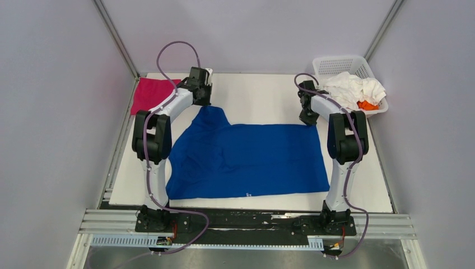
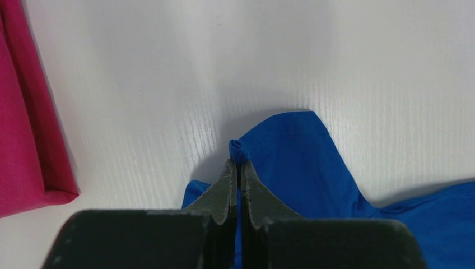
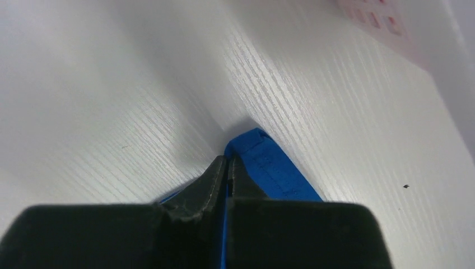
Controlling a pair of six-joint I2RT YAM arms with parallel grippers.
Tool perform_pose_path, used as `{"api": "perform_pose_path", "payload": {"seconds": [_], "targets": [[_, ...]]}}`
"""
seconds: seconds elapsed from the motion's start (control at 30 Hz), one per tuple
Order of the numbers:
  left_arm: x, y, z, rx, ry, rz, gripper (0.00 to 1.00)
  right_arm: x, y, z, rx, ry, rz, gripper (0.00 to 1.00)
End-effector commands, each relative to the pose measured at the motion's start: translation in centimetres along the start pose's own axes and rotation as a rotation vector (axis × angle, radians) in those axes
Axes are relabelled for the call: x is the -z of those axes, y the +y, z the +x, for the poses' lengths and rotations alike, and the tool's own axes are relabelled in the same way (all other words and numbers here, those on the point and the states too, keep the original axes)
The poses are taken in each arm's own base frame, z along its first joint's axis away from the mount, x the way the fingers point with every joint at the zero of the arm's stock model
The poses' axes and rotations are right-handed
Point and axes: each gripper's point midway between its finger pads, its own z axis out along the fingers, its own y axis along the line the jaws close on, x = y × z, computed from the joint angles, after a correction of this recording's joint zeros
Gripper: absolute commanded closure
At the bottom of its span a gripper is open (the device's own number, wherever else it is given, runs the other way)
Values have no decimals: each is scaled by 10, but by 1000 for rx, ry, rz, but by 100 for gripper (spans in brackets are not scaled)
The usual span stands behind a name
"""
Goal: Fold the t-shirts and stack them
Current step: Fold the other side of the tshirt into a rectangle
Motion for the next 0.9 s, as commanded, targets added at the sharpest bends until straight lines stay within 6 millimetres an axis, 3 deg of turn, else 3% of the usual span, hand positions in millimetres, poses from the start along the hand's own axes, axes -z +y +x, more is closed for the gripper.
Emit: {"api": "perform_pose_path", "payload": {"seconds": [0.0, 0.3, 0.5, 0.63, 0.67, 0.7, 0.73, 0.87], "targets": [[36, -15, -34, -62, -132, 54, 100, 20, 9, -19, -19, -71, -90, 100], [82, -30, -24, -125, -198, 50, 100, 57, 2, -5, 14, -104, -169, 100], [112, -42, 6, -188, -232, -21, 100, 78, -13, 16, 19, -108, -183, 100], [132, -44, 40, -196, -197, -63, 100, 88, -23, 34, 26, -100, -183, 100], [142, -42, 39, -177, -217, -77, 100, 91, -25, 36, 26, -101, -180, 100], [144, -45, 54, -191, -192, -78, 100, 93, -29, 39, 24, -102, -176, 100], [157, -43, 52, -176, -219, -90, 100, 95, -32, 42, 23, -102, -173, 100], [179, -46, 77, -179, -203, -102, 100, 104, -44, 50, 12, -108, -173, 100]]}}
